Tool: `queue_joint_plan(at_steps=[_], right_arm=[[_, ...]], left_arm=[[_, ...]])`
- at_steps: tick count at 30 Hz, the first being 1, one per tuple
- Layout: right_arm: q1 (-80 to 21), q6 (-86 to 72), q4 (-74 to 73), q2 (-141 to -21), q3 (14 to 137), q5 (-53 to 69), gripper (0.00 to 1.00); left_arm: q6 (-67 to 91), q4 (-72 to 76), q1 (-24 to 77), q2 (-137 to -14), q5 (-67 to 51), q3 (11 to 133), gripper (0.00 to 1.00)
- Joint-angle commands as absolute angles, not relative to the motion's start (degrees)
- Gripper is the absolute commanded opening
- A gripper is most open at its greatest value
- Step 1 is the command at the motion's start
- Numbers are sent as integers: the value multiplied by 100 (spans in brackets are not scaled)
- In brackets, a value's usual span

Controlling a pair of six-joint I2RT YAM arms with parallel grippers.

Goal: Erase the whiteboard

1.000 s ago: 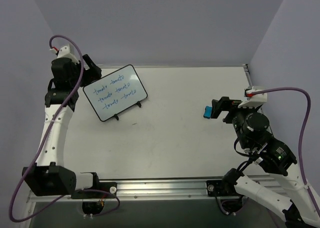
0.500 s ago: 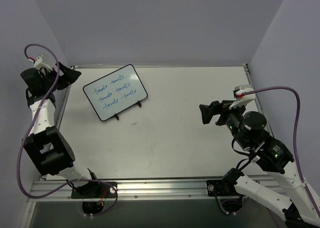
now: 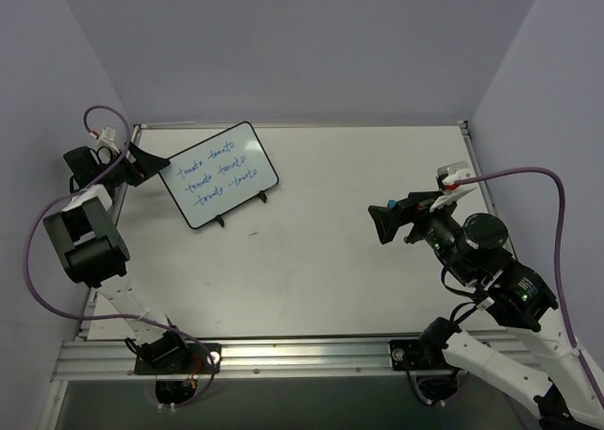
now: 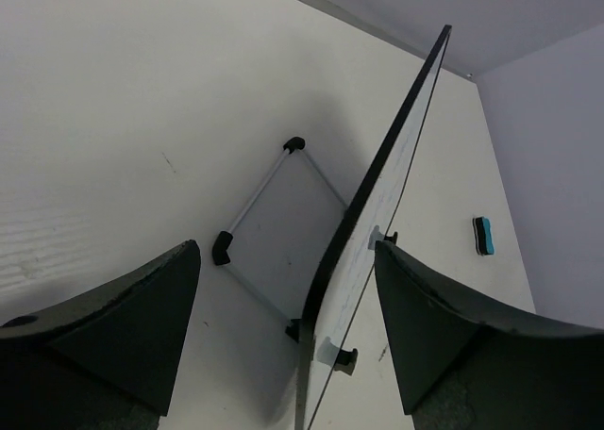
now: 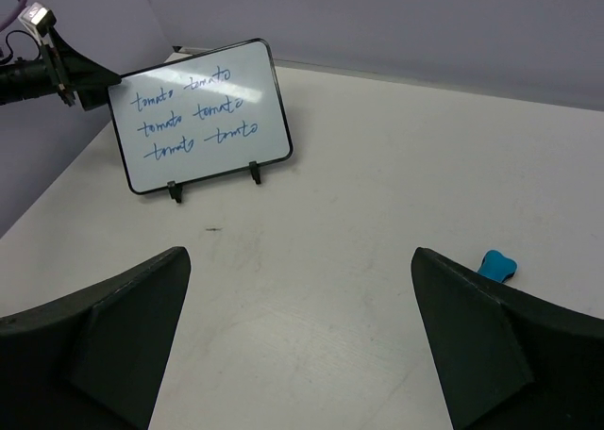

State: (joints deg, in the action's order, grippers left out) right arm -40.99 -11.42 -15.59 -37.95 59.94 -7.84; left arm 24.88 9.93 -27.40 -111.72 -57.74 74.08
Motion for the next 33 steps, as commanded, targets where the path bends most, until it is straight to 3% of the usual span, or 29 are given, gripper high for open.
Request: queue_joint_plan(at_steps=[1, 6, 8, 18, 26, 33], right_arm=[[-4175, -1020, -1415, -3797, 6020, -747, 100], [-4236, -993, -1398, -3876, 6012, -773, 100], [-4245, -984, -1389, -3963, 6020, -765, 100], [-4254, -967, -1327, -4236, 6029, -808, 100], [-4245, -967, -1318, -4394, 6047, -809, 100], [-4254, -967, -1283, -4403, 6038, -888, 100]], left_arm=[[1969, 773, -2733, -11504, -6231, 7910, 82], [2215, 1265, -2681, -11698, -6530, 7980, 51], [2180, 1292, -2672, -11760, -6591, 8007, 45], [2715, 2310, -2619, -12006, -6925, 7858, 49], [3954, 3945, -2593, -12252, -7242, 7664, 43], [3903, 3937, -2514, -12357, -7286, 7673, 43]])
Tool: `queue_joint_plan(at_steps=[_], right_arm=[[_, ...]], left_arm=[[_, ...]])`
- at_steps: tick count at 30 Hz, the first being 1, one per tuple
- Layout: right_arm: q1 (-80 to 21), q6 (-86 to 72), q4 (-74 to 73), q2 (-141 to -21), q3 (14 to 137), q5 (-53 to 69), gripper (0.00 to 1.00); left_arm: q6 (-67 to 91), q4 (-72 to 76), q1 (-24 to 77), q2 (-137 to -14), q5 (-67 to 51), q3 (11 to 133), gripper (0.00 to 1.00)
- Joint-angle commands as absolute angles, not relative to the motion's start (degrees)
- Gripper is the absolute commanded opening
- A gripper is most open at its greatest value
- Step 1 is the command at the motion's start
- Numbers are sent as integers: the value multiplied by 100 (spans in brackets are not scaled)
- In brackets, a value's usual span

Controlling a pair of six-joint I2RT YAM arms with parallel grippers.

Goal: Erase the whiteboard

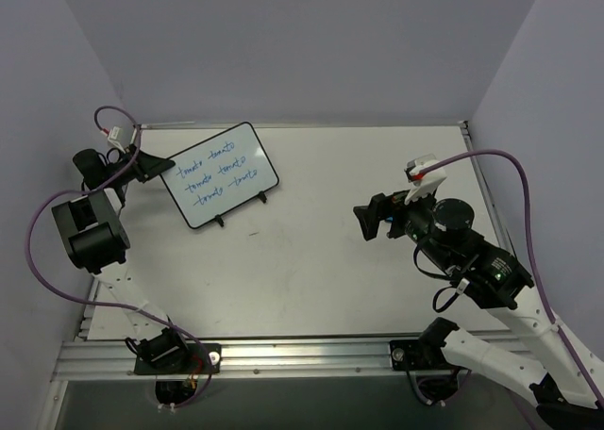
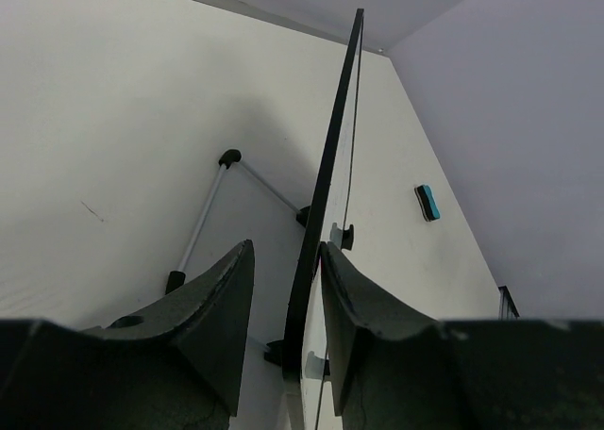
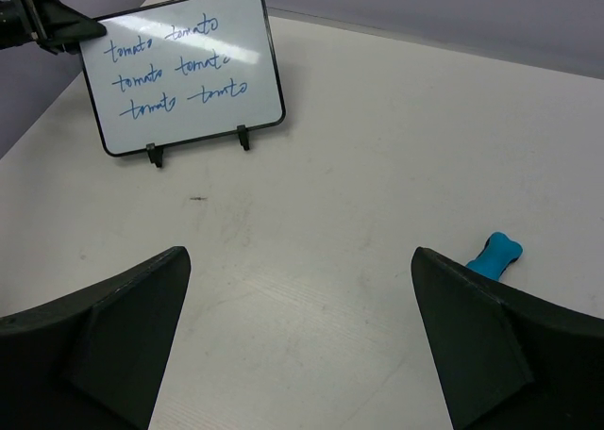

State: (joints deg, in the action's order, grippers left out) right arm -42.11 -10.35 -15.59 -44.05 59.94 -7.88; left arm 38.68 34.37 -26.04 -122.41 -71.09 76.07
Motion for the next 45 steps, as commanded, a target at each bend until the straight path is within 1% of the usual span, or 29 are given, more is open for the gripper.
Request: queue_joint_plan(at_steps=[1, 3, 6, 8, 10, 11, 12, 14, 20, 23, 31, 34, 37, 38, 40, 41, 43, 44, 45], right_arm=[[-4254, -958, -1283, -4421, 6038, -905, 100], [-4254, -949, -1301, -4430, 6055, -905, 100], [-4254, -949, -1318, -4447, 6056, -914, 100], [-4254, -949, -1318, -4438, 6056, -932, 100], [-4254, -949, -1327, -4430, 6056, -940, 100], [-4254, -958, -1327, -4430, 6056, -949, 100], [-4254, -958, -1327, -4421, 6056, -958, 100], [-4254, -949, -1336, -4421, 6056, -958, 100], [-4254, -949, -1301, -4430, 6038, -1011, 100], [-4245, -958, -1292, -4430, 6029, -1011, 100], [-4254, -976, -1266, -4447, 6020, -993, 100], [-4254, -984, -1257, -4456, 6021, -1098, 100], [-4254, -1116, -1178, -4482, 5977, -1397, 100], [-4245, -1151, -1160, -4500, 5968, -1467, 100], [-4254, -1327, -1099, -4613, 5941, -1713, 100], [-4254, -1379, -1081, -4666, 5941, -1783, 100], [-4245, -1485, -1046, -4885, 5950, -1950, 100], [-4245, -1529, -1046, -4956, 5968, -2021, 100], [-4245, -1590, -1037, -5044, 5985, -2091, 100]], left_arm=[[3885, 3929, -2488, -12375, -7277, 7664, 42], [3894, 3946, -2479, -12392, -7321, 7664, 41], [3972, 4016, -2479, -12436, -7356, 7682, 34], [4069, 4174, -2487, -12445, -7383, 7647, 21], [4297, 4446, -2479, -12480, -7418, 7638, 18], [4411, 4734, -2496, -12489, -7427, 7612, 5], [4647, 4885, -2496, -12498, -7435, 7603, 3], [4868, 5175, -2505, -12516, -7470, 7576, 2], [6300, 7106, -2514, -12516, -7471, 7602, 2], [6837, 7609, -2540, -12454, -7401, 7673, 2], [7487, 8243, -2584, -11927, -7120, 7804, 2], [7585, 8218, -2593, -11551, -6927, 7910, 2], [7288, 7597, -2566, -10970, -6794, 7963, 2], [7112, 6924, -2540, -10812, -6724, 7989, 2], [6419, 6122, -2444, -10285, -6601, 8059, 2], [6120, 5012, -2382, -10127, -6461, 8112, 2], [5014, 3672, -2137, -9661, -6233, 8428, 2], [4679, 2421, -2031, -9520, -6075, 8551, 2], [4119, 1869, -1821, -9301, -5751, 8708, 2]])
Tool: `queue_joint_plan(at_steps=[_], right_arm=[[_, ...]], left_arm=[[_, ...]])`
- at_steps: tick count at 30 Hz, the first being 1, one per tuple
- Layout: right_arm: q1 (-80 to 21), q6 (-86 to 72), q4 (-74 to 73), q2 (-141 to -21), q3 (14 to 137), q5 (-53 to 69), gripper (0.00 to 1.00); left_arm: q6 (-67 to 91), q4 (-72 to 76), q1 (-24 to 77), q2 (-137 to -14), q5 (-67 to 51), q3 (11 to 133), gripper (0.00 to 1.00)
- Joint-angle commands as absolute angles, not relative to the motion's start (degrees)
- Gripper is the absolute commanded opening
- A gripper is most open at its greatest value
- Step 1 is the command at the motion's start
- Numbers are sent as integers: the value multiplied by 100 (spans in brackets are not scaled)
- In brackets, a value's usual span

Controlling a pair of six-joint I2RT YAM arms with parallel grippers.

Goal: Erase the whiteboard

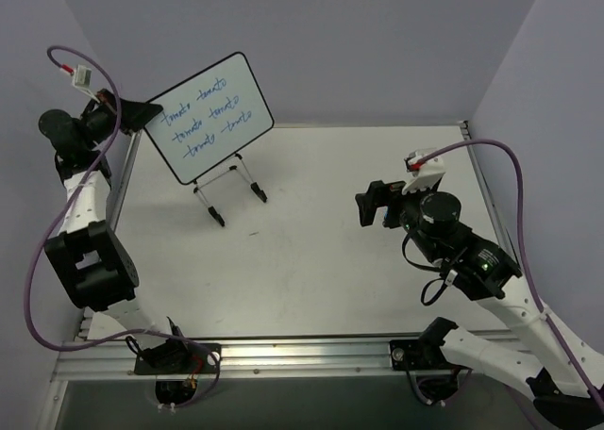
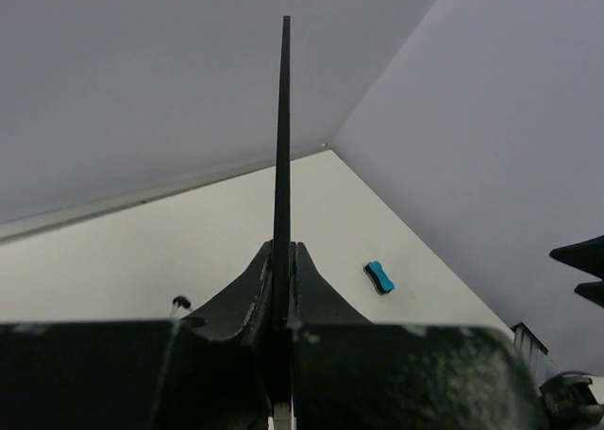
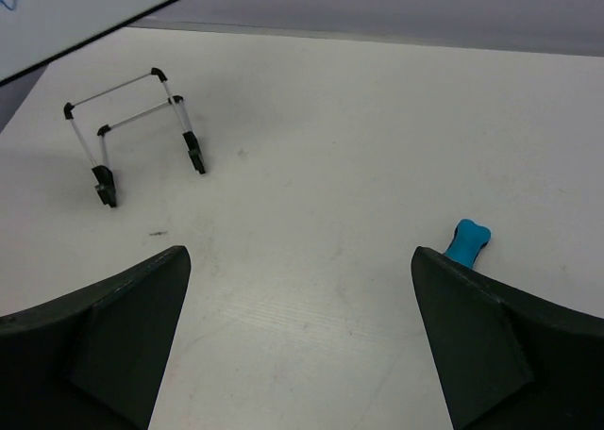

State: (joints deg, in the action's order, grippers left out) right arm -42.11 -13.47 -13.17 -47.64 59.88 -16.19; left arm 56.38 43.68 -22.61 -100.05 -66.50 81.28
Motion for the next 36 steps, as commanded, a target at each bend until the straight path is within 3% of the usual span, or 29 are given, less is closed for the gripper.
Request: queue_joint_plan(at_steps=[1, 6, 9, 22, 28, 36], right_arm=[[-4245, -1634, -1081, -5245, 6029, -2318, 100], [-3905, -1775, -1230, -5747, 6389, -2681, 100], [-2964, -1854, -1213, -6029, 6548, -1796, 100], [-986, -1934, -1301, -7505, 6926, -818, 93], [-756, -1802, -1134, -8103, 6820, -476, 89], [-756, -1749, -1371, -9297, 7005, -500, 77]], left_arm=[[3983, 1524, -1706, -9194, -5661, 8893, 2], [4663, 607, -1310, -8624, -5160, 8860, 2], [5150, 633, -1231, -8194, -4984, 8219, 2], [4264, -553, 606, -6400, -3499, 5872, 2], [4026, -509, 852, -5397, -3252, 4757, 2], [3402, -949, 1230, -4808, -2796, 4430, 2]])
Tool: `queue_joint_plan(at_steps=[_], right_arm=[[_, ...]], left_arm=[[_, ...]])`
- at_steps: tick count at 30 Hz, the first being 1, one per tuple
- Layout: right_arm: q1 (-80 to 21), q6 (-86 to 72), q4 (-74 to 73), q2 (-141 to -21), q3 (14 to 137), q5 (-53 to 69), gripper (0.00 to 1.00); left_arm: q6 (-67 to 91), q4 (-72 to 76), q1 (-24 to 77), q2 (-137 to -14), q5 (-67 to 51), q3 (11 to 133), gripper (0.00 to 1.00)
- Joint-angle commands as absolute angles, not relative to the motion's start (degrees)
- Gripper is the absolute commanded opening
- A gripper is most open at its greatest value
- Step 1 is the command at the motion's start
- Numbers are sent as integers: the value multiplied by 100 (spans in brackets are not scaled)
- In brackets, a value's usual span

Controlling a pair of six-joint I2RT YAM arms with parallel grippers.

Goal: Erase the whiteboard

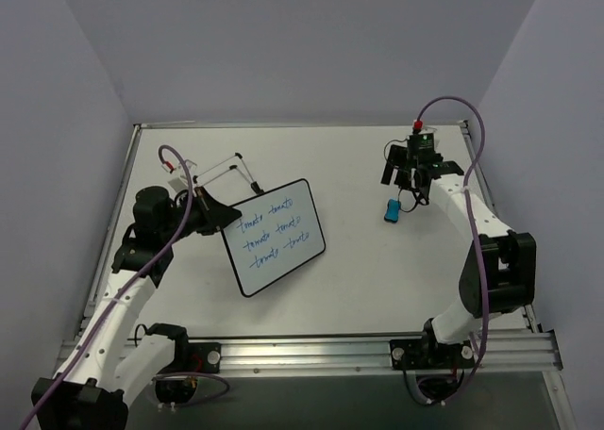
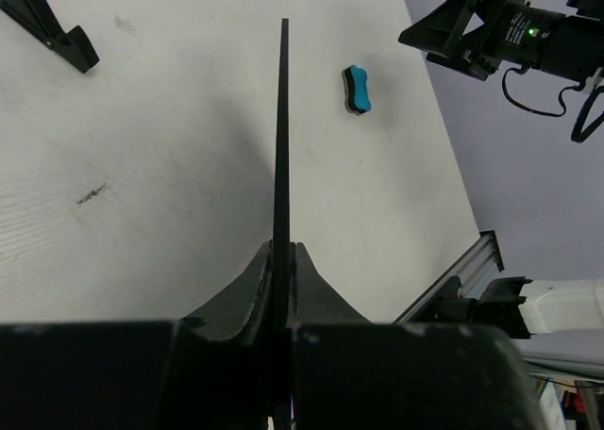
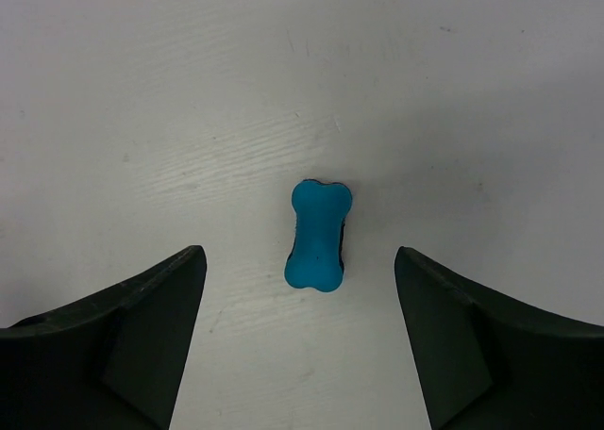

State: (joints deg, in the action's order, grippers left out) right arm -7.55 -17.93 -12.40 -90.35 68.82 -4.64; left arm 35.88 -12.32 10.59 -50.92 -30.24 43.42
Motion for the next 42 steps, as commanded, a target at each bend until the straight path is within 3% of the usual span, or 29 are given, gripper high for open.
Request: queue_joint_plan(at_steps=[1, 12, 31, 37, 42], right_arm=[[-756, -1758, -1380, -9368, 6987, -571, 76], [-826, -1740, -1275, -10045, 6750, -791, 65], [-782, -1644, -879, -10521, 6460, -545, 40], [-817, -1617, -888, -10450, 6469, -685, 44], [-809, -1582, -844, -10459, 6495, -642, 39]], left_arm=[[3349, -1001, 1317, -4782, -2525, 4438, 2], [3243, -835, 2979, -4474, -607, 3745, 2], [3032, -765, 3138, -4368, -905, 3586, 2], [2980, -765, 3225, -4517, -1037, 3647, 2], [2962, -773, 3287, -4562, -1054, 3647, 2]])
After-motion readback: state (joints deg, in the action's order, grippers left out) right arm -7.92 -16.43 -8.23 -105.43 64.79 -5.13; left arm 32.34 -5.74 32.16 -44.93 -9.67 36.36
